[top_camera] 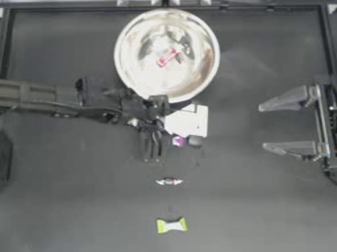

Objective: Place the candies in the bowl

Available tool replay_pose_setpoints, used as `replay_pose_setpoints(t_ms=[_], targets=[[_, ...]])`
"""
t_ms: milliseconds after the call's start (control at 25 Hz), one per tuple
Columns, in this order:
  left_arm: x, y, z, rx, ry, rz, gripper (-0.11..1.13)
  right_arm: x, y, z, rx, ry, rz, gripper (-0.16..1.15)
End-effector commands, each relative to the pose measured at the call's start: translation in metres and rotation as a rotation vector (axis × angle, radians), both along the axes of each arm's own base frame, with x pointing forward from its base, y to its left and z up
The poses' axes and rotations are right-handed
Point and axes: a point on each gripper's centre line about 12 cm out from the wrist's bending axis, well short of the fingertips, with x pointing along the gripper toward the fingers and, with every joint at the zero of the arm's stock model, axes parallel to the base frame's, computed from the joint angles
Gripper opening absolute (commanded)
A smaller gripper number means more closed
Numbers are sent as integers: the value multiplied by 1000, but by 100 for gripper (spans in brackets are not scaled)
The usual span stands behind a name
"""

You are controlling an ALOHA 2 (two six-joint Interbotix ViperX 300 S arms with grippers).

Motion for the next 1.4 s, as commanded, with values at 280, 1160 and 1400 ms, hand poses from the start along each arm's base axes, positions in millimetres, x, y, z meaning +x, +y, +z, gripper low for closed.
replay_pose_setpoints(t_ms=[280, 1160, 1400], targets=[[-11, 19, 111, 89, -242, 3, 35, 3, 0, 6, 9, -16, -2, 98], [-43, 162, 95, 244, -305, 232, 37, 2, -1, 4, 33, -9, -11, 98], [-41, 167, 95, 260, -343, 243, 93, 3, -1, 5, 37, -10, -13, 98]])
